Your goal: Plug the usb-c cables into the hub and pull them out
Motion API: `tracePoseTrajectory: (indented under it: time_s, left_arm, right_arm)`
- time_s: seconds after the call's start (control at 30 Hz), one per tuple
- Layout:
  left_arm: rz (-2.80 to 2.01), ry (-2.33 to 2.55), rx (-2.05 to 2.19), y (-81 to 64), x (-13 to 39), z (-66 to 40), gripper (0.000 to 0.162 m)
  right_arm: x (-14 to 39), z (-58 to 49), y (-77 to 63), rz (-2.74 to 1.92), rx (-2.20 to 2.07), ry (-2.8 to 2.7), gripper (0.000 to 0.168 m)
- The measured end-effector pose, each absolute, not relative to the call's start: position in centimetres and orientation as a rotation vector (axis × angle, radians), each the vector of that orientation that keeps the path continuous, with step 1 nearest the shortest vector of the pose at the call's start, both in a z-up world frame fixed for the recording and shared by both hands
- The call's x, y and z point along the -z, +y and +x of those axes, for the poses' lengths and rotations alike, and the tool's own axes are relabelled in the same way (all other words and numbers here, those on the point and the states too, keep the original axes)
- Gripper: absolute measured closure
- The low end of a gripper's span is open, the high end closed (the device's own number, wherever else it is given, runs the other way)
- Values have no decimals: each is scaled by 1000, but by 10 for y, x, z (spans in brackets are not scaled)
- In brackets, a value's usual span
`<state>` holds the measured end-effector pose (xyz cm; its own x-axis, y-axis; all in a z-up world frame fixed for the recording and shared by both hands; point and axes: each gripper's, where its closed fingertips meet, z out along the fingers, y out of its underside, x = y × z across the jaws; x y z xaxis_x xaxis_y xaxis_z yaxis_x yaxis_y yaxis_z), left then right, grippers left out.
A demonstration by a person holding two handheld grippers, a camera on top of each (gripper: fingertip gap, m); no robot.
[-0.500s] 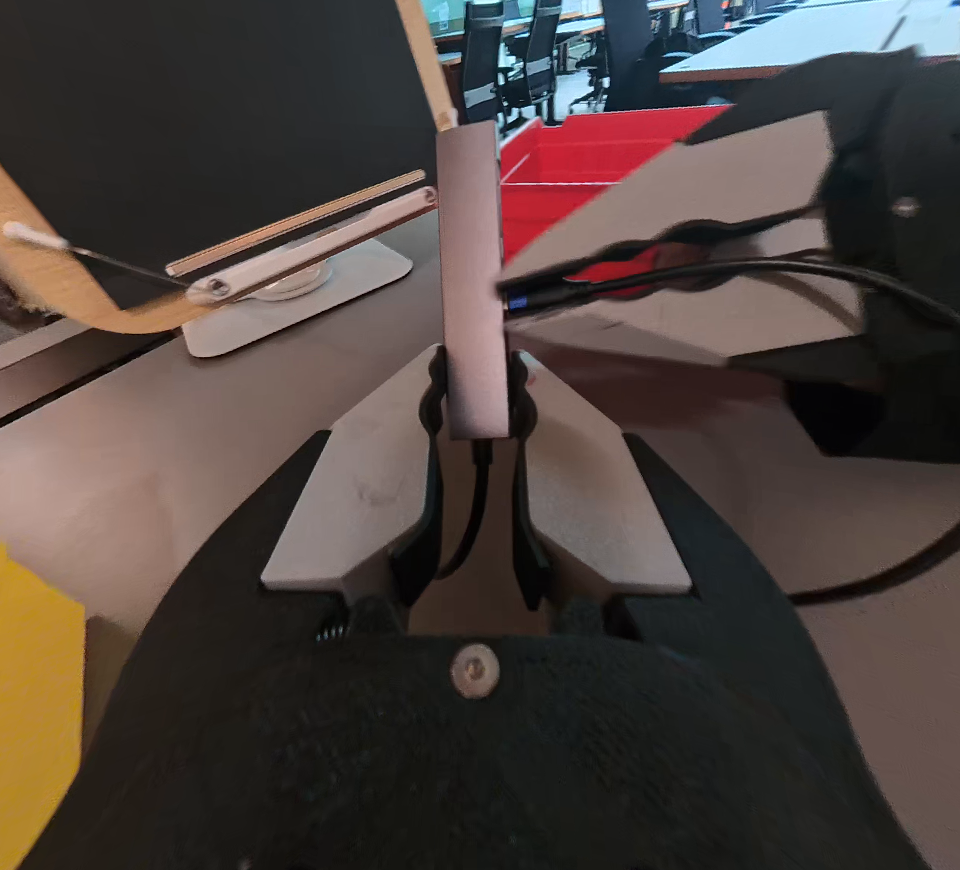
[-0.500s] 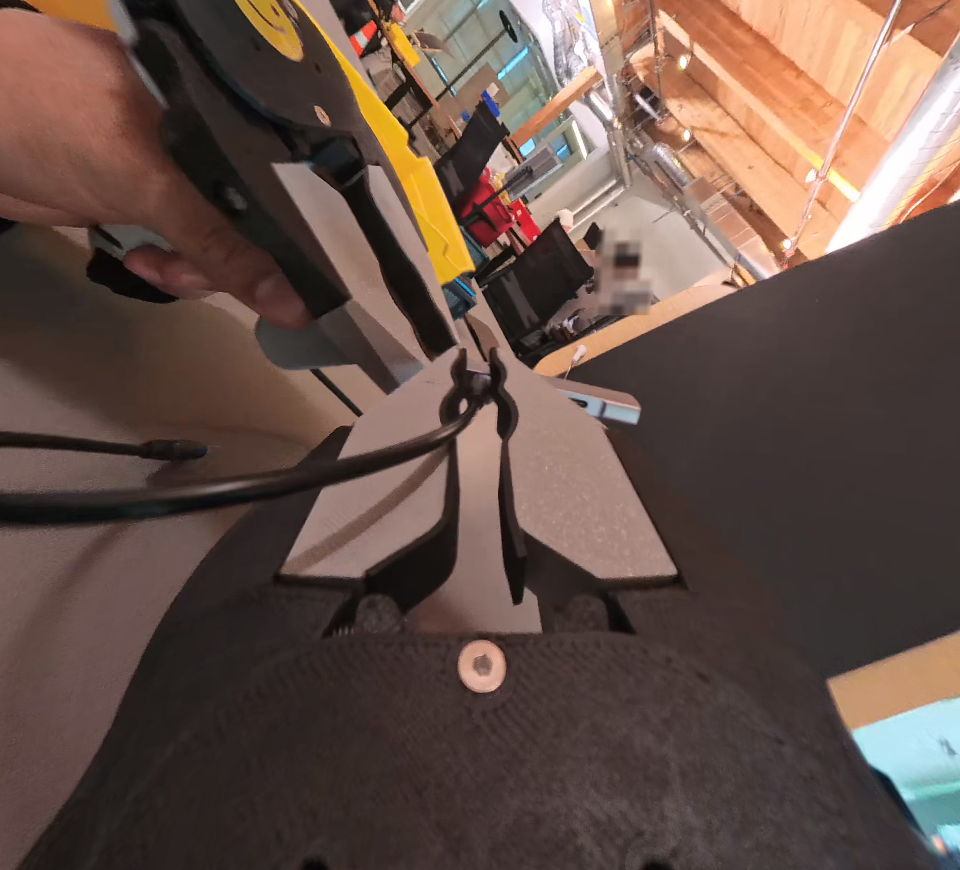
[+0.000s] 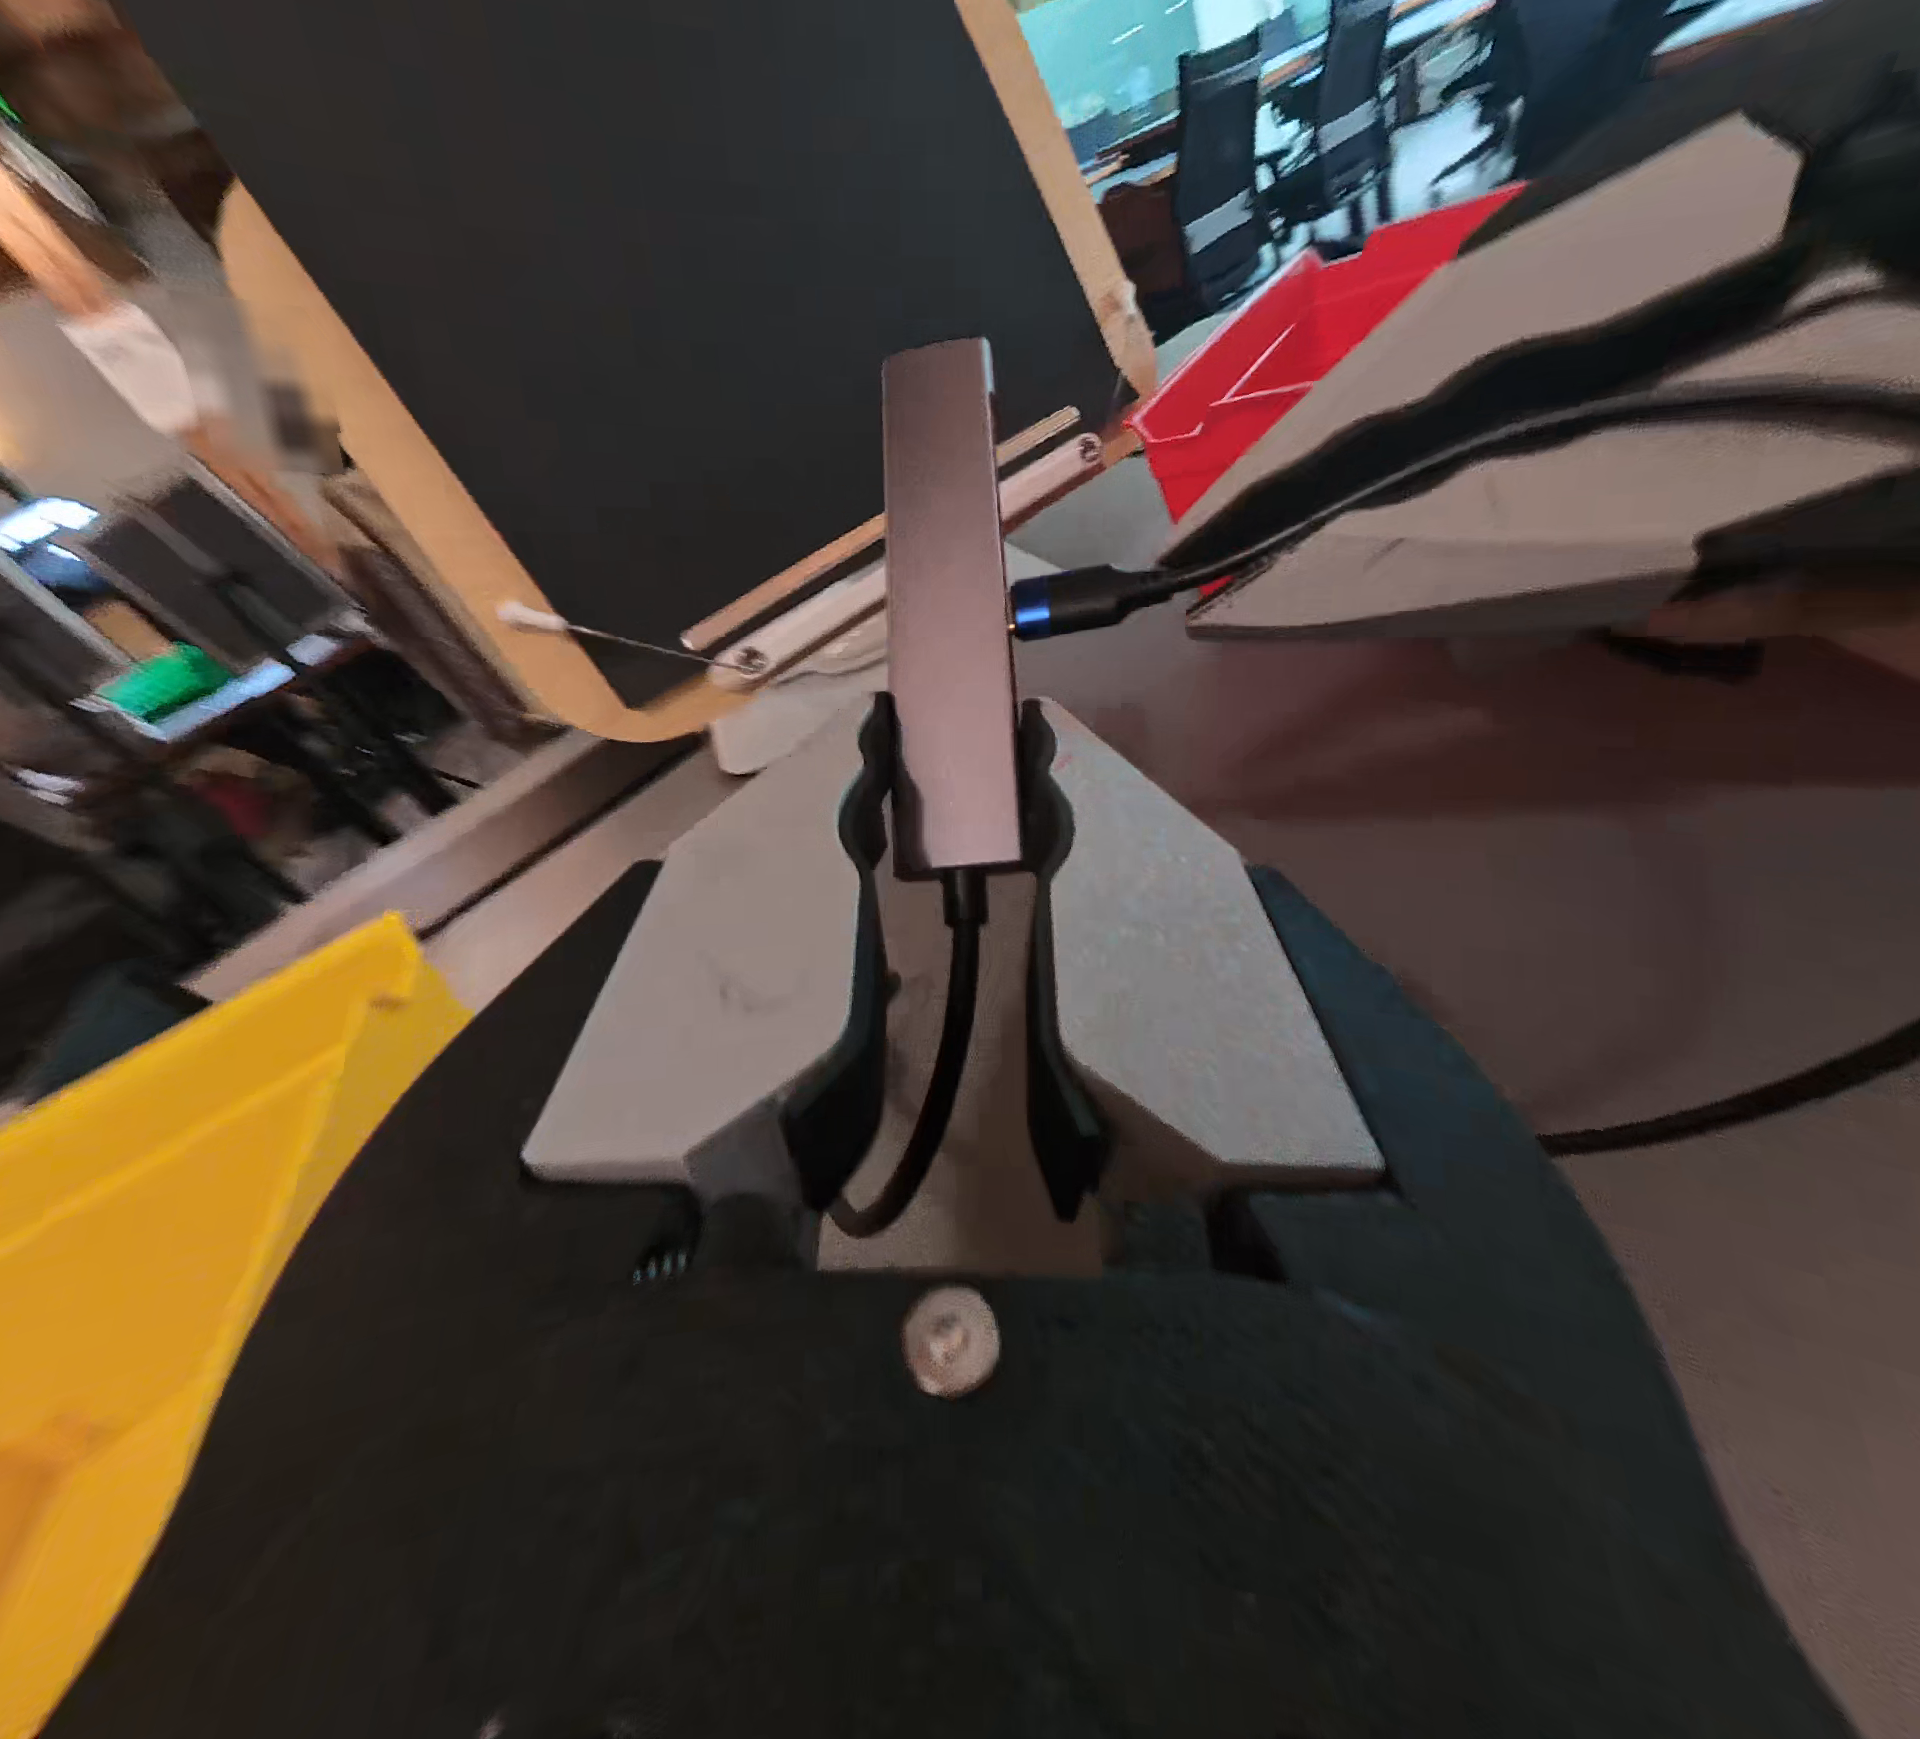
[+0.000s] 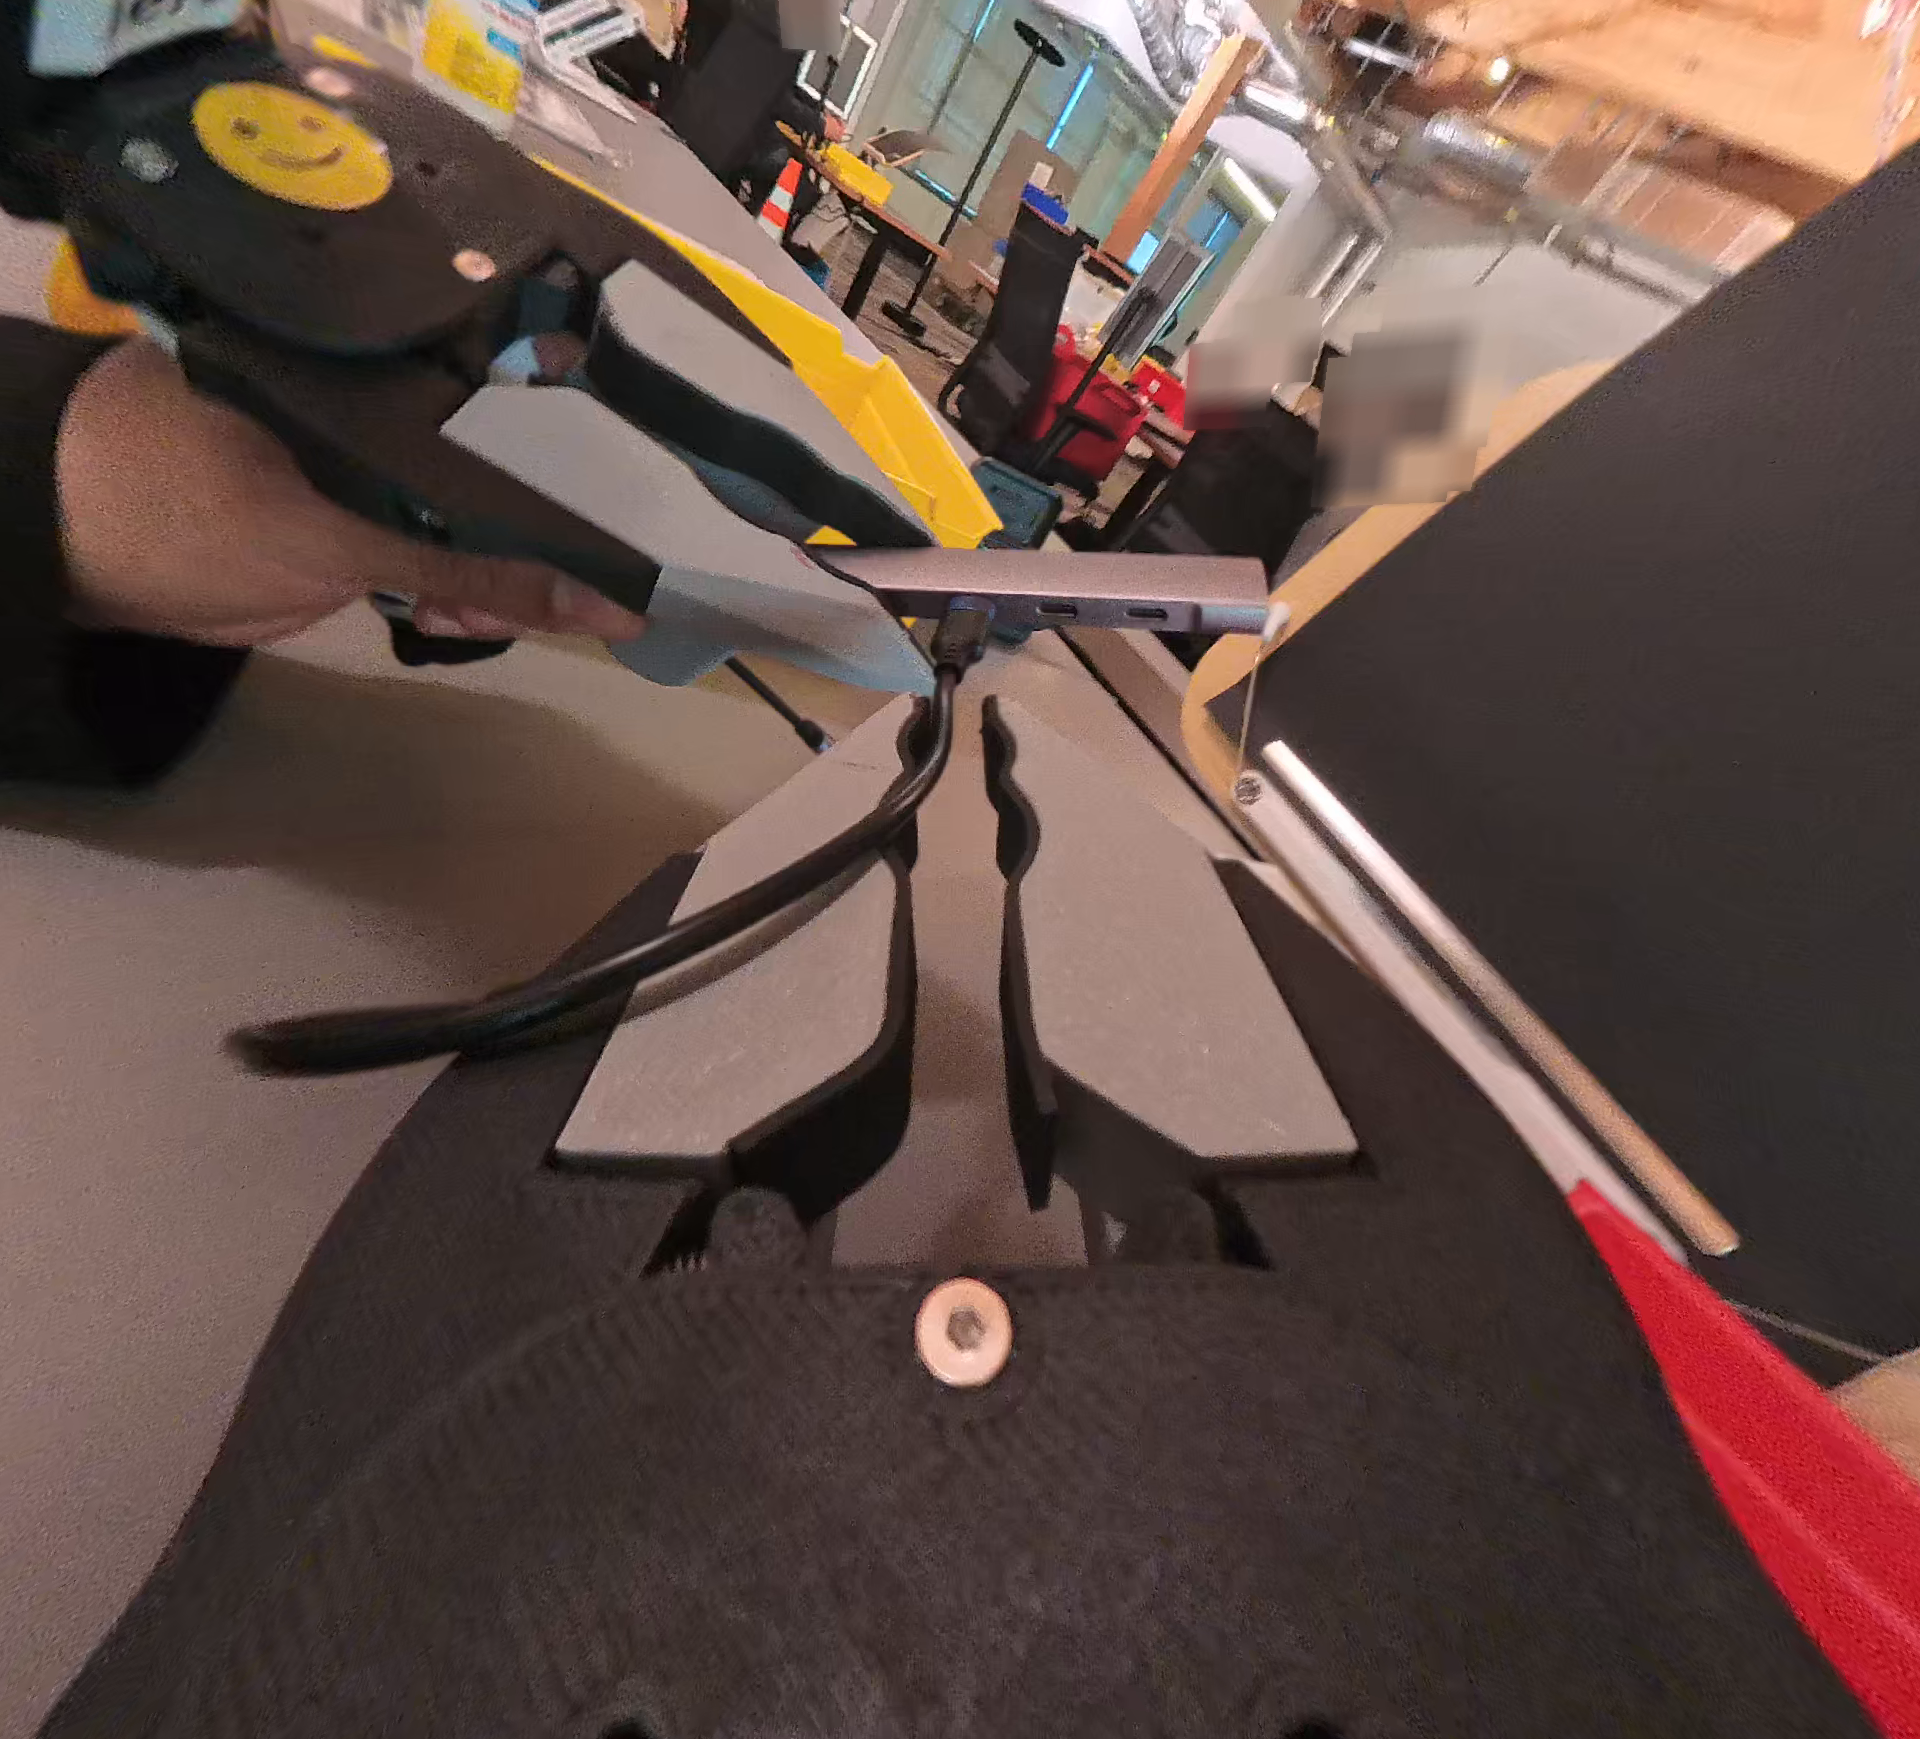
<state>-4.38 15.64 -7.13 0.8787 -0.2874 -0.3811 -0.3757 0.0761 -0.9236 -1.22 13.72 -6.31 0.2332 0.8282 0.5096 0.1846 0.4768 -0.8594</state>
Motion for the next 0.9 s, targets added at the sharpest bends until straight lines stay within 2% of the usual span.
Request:
tracePoseTrajectory:
  time_s: [0.17, 0.33, 0.9]
  left_arm:
    - [-1523, 613, -212, 160, 78, -41, 140]
    - [-1508, 648, -186, 158, 79, -28, 140]
    - [-1591, 681, -201, 166, 102, -27, 139]
  right_arm:
    - [66, -16, 142, -1085, -616, -1259, 145]
    - [72, -22, 147, -1075, -503, -1272, 159]
    - [85, -24, 150, -1041, -349, -1359, 158]
